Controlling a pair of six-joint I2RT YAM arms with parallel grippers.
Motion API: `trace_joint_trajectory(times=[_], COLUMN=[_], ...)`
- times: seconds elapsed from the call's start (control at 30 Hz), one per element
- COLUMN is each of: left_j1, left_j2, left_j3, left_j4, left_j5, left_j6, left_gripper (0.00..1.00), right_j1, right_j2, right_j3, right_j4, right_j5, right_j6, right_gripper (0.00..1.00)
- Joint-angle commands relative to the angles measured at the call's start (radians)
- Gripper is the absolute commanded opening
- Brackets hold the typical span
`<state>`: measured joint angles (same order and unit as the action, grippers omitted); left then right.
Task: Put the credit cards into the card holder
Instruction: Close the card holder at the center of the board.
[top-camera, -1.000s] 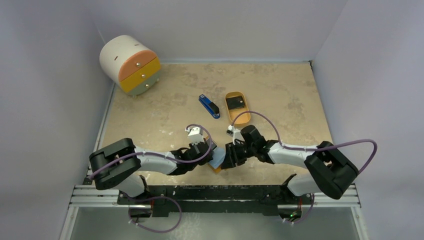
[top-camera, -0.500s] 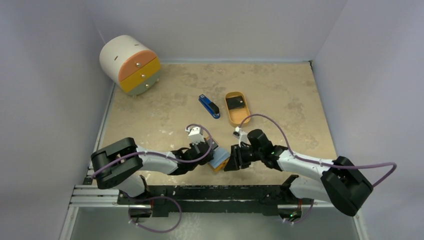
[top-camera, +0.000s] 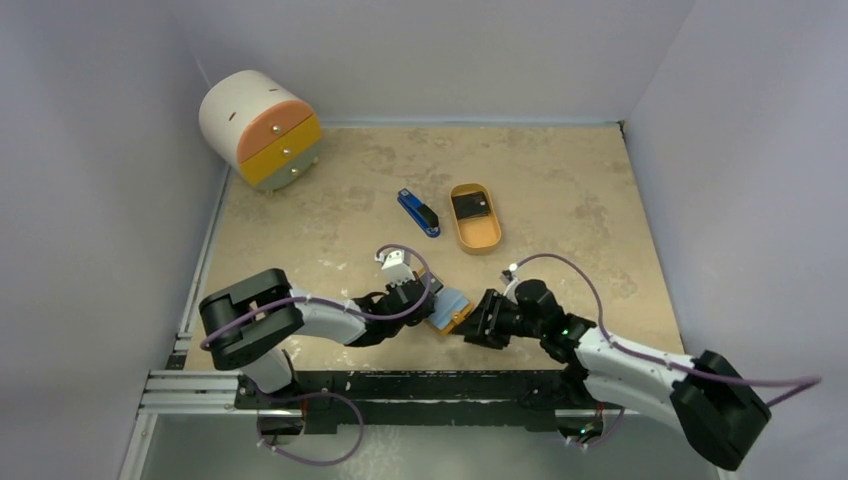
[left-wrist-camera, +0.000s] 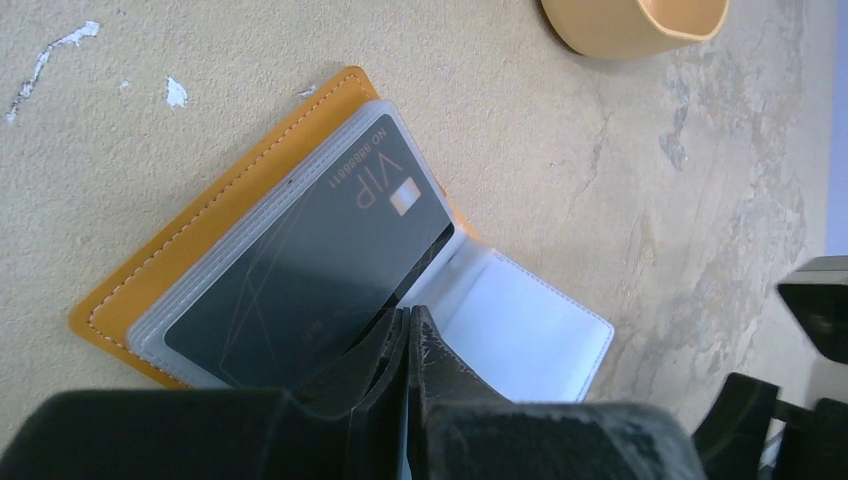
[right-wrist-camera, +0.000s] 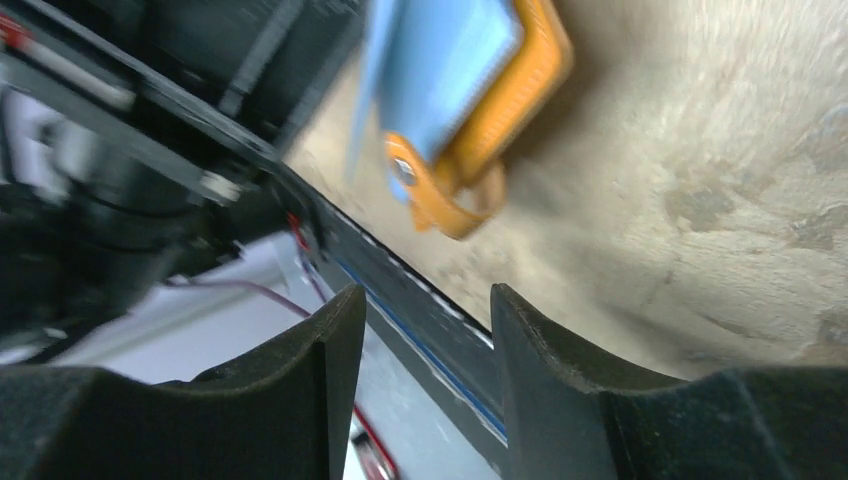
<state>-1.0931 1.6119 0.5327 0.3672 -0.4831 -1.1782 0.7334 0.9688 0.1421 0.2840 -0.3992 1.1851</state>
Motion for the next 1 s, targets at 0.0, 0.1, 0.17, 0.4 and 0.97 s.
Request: trace_joint_trajectory(times=[0.0,0.1,0.17,0.4,0.97], left_j1=[0.005,0.006,0.004,-0.002,-0.012], left_j2=[0.078,0.092,0.095,0.096,0.121], left_j3=[-0.031,-0.007,0.012,0.04,0.045], left_j4=[-0.169,-0.171,-0.18,-0.182,-0.174], left_j5=[0.017,0.021,0.023,0.03,0.047], left_j6=[-0.037,-0.052,-0.054,-0.054,-0.058], left_gripper=[0.01,0.0,0.0,0.0,0.0], right_j1=[0.005,0.004,0.003,0.003,0.002], right_j2=[-0.147,-0.17,-0.146,-0.082,0.054], right_j3=[0.074,0.143,0.183,0.213,0.169], right_j4=[-0.149,-0.303,-0.388,-0.452,-0.2], right_j5=[0.237,0.345,0.362,0.384,0.393], right_j6=[0.172,0.16,0.158,0.206,0.21], right_gripper=[0.53,0.54,0.55,0.55,0.51])
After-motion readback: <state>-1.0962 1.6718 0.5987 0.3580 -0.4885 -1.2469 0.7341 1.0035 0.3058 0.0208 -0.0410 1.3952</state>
